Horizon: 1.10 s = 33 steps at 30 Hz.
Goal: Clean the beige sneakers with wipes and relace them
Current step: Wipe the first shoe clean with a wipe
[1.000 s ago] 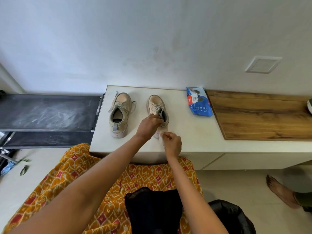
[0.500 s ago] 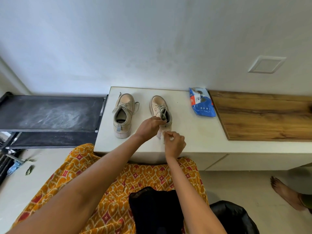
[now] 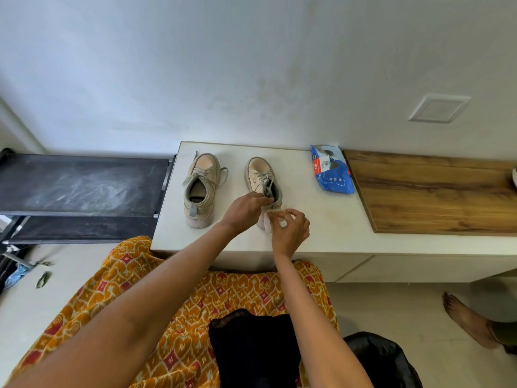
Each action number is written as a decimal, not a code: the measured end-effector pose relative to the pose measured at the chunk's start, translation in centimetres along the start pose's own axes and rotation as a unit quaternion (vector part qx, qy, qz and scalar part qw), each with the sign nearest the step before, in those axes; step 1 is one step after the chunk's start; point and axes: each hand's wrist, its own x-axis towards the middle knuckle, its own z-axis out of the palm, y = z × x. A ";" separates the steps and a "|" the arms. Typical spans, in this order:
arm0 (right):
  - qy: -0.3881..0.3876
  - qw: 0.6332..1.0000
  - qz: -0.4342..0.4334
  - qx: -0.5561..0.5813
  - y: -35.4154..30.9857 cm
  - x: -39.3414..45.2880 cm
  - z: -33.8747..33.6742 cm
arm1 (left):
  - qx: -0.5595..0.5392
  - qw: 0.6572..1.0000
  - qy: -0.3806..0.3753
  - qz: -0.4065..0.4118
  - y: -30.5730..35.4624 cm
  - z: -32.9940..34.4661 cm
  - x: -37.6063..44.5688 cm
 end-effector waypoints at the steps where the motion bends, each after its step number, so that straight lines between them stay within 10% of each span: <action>1: -0.007 1.000 0.001 -0.001 0.4 -0.1 0.1 | -0.001 1.000 -0.002 0.007 0.0 -0.1 0.0; 33: -0.060 0.998 -0.022 -0.012 1.7 3.1 -0.4 | 0.030 1.000 0.003 0.001 0.1 0.7 0.1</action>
